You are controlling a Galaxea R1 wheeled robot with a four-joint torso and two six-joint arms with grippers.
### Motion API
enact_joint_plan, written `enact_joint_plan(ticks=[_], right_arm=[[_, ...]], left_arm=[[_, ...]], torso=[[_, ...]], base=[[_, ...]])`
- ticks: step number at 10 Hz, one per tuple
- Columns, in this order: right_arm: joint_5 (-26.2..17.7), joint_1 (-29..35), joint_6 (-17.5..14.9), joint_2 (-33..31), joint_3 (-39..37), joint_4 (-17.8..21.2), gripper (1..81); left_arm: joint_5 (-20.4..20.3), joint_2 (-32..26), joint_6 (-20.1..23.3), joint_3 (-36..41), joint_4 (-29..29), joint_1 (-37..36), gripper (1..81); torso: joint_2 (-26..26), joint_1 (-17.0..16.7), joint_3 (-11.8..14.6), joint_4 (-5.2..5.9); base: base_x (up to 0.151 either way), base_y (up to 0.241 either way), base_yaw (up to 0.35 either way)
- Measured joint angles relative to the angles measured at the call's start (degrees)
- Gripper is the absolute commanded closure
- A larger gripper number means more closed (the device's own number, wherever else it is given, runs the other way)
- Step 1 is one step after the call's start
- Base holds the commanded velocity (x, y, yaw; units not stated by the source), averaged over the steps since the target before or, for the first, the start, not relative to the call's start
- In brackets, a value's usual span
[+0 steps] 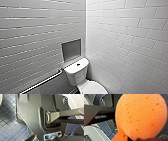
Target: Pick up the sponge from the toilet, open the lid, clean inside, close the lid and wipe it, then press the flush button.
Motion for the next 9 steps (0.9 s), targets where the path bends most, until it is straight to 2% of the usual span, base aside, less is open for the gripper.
enact_joint_plan(ticks=[9], right_arm=[[0.2,-0.2,0.0,0.3,-1.4,0.1,81.1]], left_arm=[[-0.2,0.0,0.0,0.0,-0.1,-0.1,1.0]], torso=[[0.0,-0.1,0.0,0.0]], base=[[0.109,0.0,0.0]])
